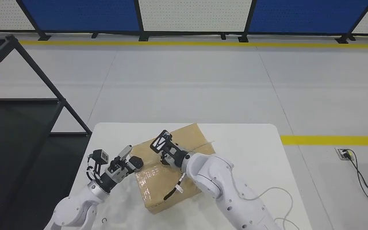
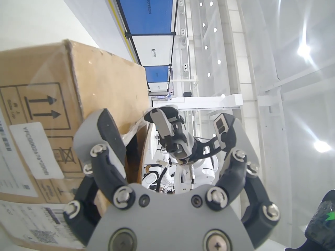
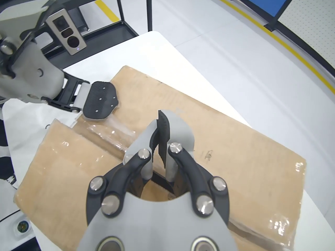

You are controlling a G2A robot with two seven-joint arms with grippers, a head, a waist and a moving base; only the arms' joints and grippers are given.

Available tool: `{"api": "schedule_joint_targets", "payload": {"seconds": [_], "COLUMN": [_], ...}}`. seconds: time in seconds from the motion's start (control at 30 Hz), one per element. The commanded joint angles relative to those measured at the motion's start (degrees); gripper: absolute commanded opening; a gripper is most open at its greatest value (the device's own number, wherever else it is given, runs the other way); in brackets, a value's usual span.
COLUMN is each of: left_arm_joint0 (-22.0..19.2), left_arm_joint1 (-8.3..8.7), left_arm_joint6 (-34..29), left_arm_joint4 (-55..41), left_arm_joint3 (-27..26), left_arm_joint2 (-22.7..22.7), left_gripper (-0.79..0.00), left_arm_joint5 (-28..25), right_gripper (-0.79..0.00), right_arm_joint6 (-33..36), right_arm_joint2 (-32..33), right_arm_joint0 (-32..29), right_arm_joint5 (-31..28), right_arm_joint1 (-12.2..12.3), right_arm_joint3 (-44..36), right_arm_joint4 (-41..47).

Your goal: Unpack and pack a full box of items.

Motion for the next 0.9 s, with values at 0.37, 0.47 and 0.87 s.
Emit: {"api": "schedule_joint_targets", "payload": {"seconds": [0.37, 0.47, 0.87], "left_arm_joint0": [1.88, 2.42, 4.89], "left_arm_joint1": [-0.06, 0.0, 0.23], "left_arm_joint6": [1.25, 1.49, 0.15], "left_arm_joint4": [-0.73, -1.2, -3.07], "left_arm_joint3": [-4.1, -5.08, -8.69], "left_arm_joint2": [-1.1, -1.95, -4.25], "left_gripper": [0.0, 0.0, 0.0], "left_arm_joint5": [-1.02, -1.2, -0.31], "right_gripper": [-0.785, -0.785, -0.785], "right_arm_joint6": [-0.86, -0.69, 1.01], "right_arm_joint2": [3.63, 4.93, 9.84], "right_arm_joint0": [-1.78, -2.45, -6.18], "right_arm_joint5": [2.76, 2.33, -1.17], "right_arm_joint1": [0.5, 0.81, 2.26], "right_arm_joint3": [-3.47, -4.43, -8.99], "right_arm_joint4": [-2.83, -3.33, -4.8]}}
